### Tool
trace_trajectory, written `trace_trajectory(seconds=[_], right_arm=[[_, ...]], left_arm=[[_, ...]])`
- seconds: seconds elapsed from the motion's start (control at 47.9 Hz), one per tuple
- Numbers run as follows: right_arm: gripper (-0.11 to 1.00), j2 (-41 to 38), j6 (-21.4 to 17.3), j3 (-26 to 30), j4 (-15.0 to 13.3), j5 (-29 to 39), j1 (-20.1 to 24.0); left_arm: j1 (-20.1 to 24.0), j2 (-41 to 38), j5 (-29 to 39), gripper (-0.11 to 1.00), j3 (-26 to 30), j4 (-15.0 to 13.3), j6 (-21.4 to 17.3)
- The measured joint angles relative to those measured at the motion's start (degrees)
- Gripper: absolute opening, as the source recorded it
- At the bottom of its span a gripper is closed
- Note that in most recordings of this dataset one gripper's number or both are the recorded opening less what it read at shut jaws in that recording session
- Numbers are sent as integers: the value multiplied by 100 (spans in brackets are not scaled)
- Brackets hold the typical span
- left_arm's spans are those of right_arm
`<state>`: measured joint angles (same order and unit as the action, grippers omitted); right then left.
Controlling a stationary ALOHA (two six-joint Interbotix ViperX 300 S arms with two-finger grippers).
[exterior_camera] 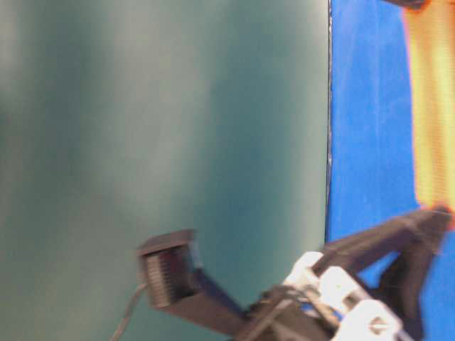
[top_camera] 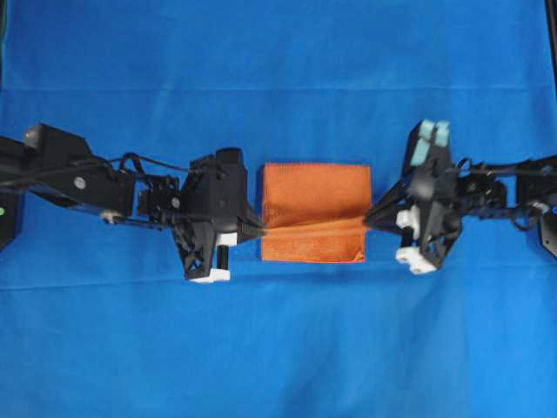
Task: Fold the orange towel.
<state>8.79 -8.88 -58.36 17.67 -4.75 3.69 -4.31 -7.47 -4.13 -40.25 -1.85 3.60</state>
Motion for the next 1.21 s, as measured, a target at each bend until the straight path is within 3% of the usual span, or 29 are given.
trace_trajectory(seconds=[0.188, 0.521, 0.605, 0.647, 0.772, 0.855, 0.98, 1.21], right_arm=[[5, -448, 0, 149, 229, -123, 272], [5, -527, 0, 185, 272, -123, 281], [6, -536, 0, 193, 264, -105, 281], [11, -527, 0, 202, 264, -105, 290], [49, -536, 35, 272, 272, -88, 308], [65, -527, 105, 360, 264, -26, 334], [59, -237, 132, 475, 167, 202, 360], [60, 896, 141, 545, -237, 738, 369]], left_arm=[[-88, -211, -9, 2, 0, 0, 114], [-97, -246, -79, 3, 0, 0, 114], [-105, -246, -132, 12, 0, 0, 114], [-105, -246, -141, 22, 0, 0, 114], [-114, -246, -158, 55, -9, 0, 114], [-132, -237, -132, 67, 0, 0, 88], [-149, 18, 97, 62, -9, 0, 62], [-167, 1301, 826, 62, -158, 0, 26]])
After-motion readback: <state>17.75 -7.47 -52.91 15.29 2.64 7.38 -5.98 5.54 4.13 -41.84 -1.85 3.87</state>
